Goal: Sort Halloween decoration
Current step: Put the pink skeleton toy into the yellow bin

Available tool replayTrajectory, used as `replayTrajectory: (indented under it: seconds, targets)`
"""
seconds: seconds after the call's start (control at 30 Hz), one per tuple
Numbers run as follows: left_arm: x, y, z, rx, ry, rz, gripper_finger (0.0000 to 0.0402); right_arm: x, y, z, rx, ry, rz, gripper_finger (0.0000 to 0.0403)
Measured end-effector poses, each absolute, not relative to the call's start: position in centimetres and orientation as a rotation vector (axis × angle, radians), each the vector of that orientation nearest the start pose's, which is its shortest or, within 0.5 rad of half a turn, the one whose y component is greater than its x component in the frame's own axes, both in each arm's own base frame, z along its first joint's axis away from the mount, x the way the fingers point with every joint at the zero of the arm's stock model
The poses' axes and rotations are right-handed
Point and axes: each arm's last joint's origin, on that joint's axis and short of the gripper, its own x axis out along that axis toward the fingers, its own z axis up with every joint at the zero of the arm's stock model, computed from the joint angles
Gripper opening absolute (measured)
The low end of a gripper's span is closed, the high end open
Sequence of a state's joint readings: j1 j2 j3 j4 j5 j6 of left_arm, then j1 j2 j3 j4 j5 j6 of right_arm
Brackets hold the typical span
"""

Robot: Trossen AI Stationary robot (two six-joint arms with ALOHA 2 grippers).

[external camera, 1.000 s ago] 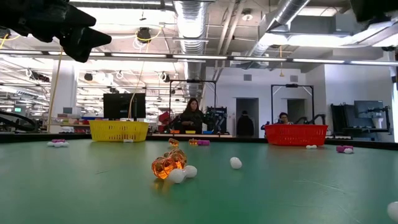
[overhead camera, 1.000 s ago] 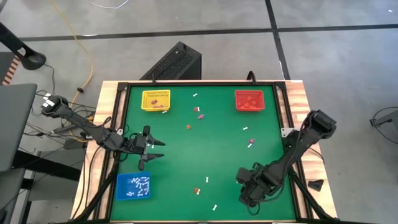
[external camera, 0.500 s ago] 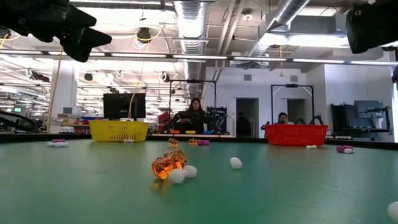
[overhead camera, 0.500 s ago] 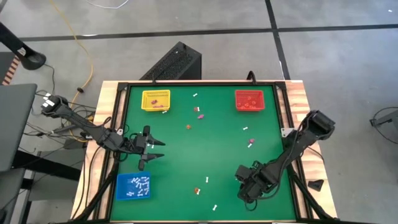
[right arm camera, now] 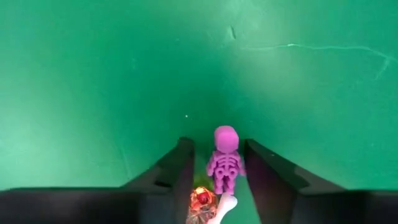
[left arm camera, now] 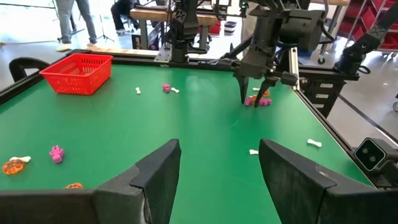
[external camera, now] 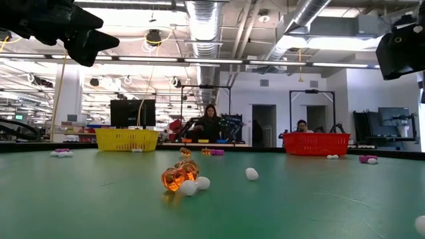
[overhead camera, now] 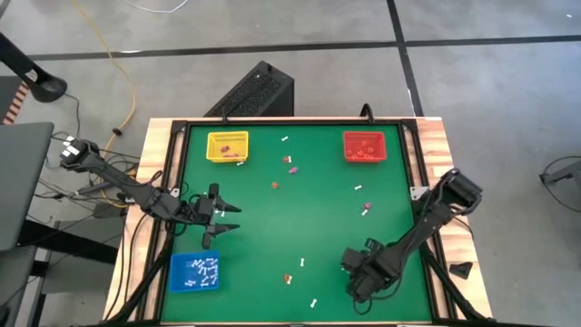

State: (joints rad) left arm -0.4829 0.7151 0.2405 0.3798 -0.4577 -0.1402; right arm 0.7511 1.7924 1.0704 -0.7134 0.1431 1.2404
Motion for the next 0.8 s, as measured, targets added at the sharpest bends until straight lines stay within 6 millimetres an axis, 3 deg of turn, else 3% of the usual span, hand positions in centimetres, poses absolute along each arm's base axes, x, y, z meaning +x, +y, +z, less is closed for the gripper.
replayTrajectory:
  seconds: [0.3, 0.43, 0.6, 0.8]
  targets:
    - [14.7, -6.3, 20.9, -0.097, 0.086, -0.019, 0.0208, 24.5, 19.8, 17.4, 0.364, 1.277, -0.239, 0.0018]
    - [14.7, -6.3, 20.9, -0.097, 0.086, -0.02, 0.0208, 25.7, 18.8, 18.7, 0.303, 1.137, -0.196, 0.0019]
    - [14.7, -6.3, 20.9, -0.092, 0.087, -0.02, 0.0208, 28.6, 16.7, 20.3, 0.236, 0.939, -0.132, 0.003]
    - [14.7, -6.3, 20.9, -0.093, 0.087, -0.02, 0.0208, 30.7, 14.2, 20.6, 0.251, 0.917, -0.08, 0.002]
